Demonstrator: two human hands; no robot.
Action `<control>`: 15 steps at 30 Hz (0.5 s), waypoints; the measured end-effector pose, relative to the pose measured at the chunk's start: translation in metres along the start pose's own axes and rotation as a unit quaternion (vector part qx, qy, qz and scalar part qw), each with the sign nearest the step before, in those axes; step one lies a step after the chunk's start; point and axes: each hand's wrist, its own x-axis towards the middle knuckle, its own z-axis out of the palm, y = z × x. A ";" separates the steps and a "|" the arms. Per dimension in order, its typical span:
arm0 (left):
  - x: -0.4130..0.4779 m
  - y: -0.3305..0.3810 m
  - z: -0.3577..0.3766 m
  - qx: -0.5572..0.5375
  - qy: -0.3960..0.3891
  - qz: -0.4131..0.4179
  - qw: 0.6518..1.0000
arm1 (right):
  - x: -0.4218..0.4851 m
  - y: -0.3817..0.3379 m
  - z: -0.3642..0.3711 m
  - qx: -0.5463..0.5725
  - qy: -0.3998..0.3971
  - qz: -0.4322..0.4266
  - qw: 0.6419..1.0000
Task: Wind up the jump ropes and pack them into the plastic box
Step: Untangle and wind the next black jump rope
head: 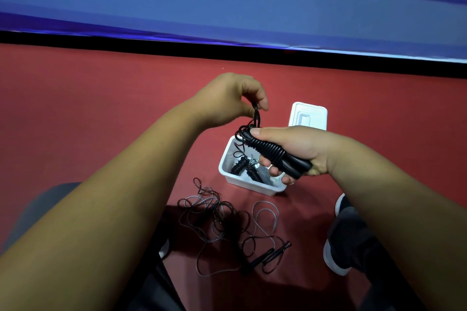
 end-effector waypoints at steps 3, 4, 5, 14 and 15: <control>0.002 -0.001 -0.002 0.032 -0.003 0.017 0.999 | 0.005 0.002 -0.001 0.028 0.062 -0.016 0.998; 0.002 -0.001 -0.003 0.059 -0.004 0.023 0.998 | 0.007 0.002 -0.002 0.052 0.081 -0.022 0.995; 0.003 -0.002 -0.004 0.091 -0.001 0.026 0.996 | 0.009 0.003 -0.003 0.075 0.095 -0.028 0.992; 0.002 -0.009 0.006 0.197 0.006 -0.027 0.980 | 0.020 0.004 -0.003 0.147 0.144 -0.036 0.978; 0.003 -0.008 0.008 0.204 0.003 -0.040 0.978 | 0.021 0.004 -0.003 0.148 0.151 -0.045 0.976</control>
